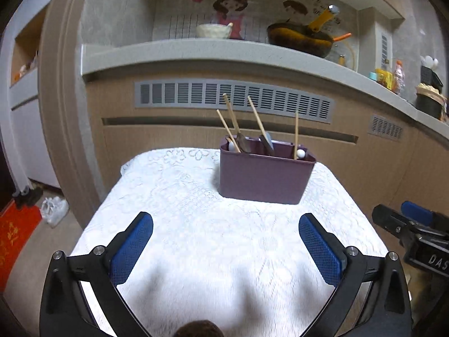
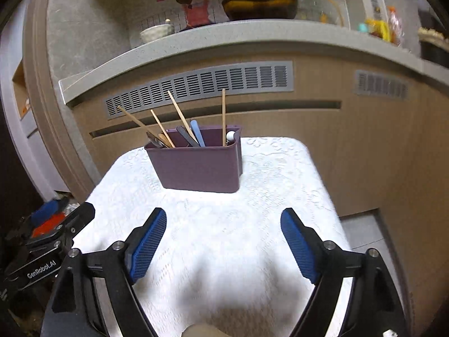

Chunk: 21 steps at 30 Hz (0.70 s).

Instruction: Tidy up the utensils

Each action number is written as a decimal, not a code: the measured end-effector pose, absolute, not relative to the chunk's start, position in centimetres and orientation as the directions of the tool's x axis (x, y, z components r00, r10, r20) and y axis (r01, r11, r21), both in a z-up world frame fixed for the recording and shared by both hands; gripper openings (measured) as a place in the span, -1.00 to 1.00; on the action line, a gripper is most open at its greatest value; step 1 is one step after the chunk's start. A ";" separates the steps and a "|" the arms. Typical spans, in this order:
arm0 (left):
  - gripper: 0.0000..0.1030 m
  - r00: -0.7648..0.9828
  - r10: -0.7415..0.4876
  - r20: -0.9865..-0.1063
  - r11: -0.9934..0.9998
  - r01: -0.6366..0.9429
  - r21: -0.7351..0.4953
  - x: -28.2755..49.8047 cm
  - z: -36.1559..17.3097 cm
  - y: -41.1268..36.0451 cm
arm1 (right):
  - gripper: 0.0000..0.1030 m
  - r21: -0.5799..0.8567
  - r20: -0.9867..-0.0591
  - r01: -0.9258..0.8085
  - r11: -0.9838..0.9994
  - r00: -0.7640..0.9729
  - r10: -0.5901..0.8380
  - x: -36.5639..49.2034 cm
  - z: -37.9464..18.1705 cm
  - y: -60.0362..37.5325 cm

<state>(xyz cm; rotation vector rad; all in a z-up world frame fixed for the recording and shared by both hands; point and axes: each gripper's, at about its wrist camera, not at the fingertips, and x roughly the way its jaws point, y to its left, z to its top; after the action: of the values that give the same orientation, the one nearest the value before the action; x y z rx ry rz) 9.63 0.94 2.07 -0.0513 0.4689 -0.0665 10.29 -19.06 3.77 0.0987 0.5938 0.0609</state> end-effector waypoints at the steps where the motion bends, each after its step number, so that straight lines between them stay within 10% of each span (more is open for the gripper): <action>1: 1.00 0.893 -0.068 -0.445 0.997 0.051 -0.051 8.8 2.1 0.8 | 0.68 0.086 -0.545 -0.017 0.996 0.836 0.061 9.6 3.8 -18.8; 21: 1.00 0.890 -0.086 -0.447 0.996 0.077 -0.039 4.4 3.7 0.1 | 0.78 0.052 -0.535 0.020 0.998 0.845 0.011 5.0 3.6 -18.9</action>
<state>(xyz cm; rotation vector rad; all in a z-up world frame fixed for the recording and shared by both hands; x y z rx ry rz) 4.42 0.15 3.70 -0.0200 0.4653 -0.0848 5.04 -18.91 3.63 0.0562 0.5651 -0.0044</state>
